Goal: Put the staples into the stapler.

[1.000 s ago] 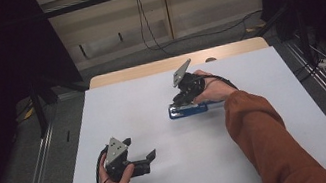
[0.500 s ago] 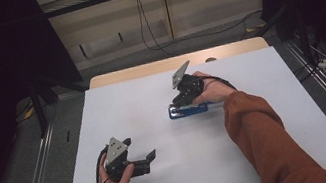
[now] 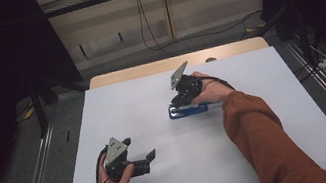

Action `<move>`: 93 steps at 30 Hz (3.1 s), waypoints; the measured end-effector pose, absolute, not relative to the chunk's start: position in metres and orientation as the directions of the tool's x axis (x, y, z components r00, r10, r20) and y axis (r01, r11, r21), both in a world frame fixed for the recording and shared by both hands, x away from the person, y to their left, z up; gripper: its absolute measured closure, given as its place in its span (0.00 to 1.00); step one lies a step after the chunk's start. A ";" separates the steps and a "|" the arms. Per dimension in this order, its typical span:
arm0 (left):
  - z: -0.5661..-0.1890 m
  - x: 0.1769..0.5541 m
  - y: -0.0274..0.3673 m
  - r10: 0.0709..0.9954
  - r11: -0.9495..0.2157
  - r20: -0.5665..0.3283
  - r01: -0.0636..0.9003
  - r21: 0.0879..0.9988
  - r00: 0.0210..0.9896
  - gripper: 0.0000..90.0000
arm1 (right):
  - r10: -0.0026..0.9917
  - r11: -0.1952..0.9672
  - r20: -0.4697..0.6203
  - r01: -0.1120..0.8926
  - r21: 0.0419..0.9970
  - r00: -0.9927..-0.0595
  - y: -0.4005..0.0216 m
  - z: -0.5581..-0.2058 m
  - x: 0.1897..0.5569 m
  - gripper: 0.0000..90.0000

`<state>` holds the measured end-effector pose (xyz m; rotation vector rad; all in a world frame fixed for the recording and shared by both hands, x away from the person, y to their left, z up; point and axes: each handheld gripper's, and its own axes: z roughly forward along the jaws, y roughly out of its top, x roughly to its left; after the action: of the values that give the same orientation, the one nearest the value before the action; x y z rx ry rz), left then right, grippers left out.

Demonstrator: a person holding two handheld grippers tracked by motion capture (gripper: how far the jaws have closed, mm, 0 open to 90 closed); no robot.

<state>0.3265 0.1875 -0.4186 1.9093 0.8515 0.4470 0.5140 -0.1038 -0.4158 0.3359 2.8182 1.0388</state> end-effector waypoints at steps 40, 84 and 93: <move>-0.419 0.327 0.188 0.722 -0.300 -0.047 0.374 0.877 0.690 0.04 | 0.284 0.733 -0.013 0.208 0.648 -0.959 -0.104 -0.415 0.513 0.88; -0.419 0.327 0.187 0.719 -0.303 -0.048 0.374 0.877 0.694 0.04 | 0.215 0.747 -0.038 0.139 0.651 -0.976 -0.109 -0.414 0.514 0.88; -0.419 0.327 0.187 0.720 -0.300 -0.051 0.377 0.876 0.692 0.04 | 0.226 0.744 -0.044 0.143 0.652 -0.973 -0.106 -0.416 0.515 0.87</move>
<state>0.3269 0.1874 -0.4194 1.9201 0.8519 0.4377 0.5148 -0.1061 -0.4159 0.3000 2.8210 1.0400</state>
